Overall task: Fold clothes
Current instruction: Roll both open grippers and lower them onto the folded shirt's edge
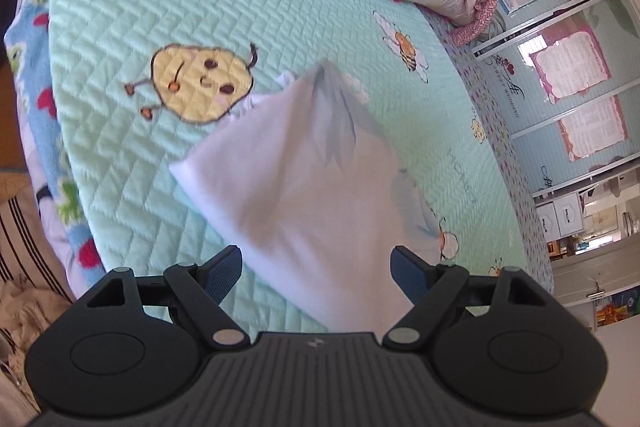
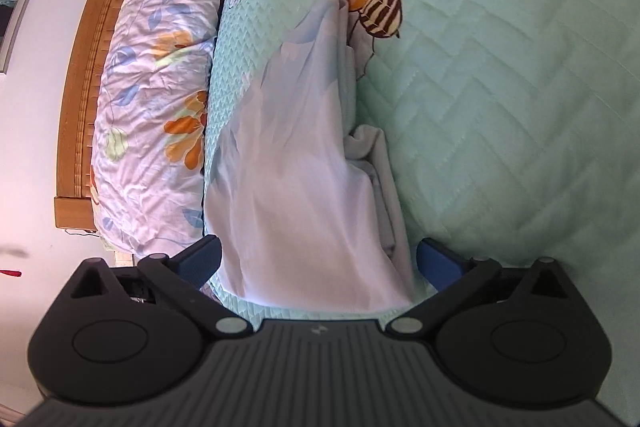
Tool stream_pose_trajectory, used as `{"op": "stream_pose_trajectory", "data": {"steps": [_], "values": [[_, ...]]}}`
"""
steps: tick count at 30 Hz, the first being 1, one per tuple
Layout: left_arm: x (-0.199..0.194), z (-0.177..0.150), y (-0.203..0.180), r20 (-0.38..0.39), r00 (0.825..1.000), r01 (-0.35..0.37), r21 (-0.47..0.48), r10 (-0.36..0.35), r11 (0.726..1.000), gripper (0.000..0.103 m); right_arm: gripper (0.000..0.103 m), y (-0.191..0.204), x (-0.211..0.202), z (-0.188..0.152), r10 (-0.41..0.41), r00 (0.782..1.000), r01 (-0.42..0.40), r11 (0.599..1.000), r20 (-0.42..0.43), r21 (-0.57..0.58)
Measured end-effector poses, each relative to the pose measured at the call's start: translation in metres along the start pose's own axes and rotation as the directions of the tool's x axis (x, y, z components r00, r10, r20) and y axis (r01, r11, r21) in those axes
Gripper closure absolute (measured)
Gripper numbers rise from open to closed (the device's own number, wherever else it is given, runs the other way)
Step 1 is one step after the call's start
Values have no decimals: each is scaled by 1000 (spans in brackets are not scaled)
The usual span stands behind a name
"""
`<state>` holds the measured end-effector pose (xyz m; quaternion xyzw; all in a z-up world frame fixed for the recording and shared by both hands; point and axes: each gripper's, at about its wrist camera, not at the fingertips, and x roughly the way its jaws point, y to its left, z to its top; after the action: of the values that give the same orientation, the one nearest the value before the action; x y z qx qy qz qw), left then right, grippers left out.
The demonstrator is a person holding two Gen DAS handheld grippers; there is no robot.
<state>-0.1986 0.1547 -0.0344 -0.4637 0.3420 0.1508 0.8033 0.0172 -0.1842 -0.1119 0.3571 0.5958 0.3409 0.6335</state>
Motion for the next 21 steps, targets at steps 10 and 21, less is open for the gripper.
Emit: {"op": "stream_pose_trajectory", "data": {"steps": [10, 21], "values": [[31, 63, -9, 84, 988, -136, 58, 130, 989, 19, 0, 12, 30, 32, 15, 999, -15, 1000, -33, -10], [78, 92, -6, -4, 985, -168, 177, 172, 970, 19, 0, 21, 41, 42, 46, 994, -60, 989, -100, -139]]}}
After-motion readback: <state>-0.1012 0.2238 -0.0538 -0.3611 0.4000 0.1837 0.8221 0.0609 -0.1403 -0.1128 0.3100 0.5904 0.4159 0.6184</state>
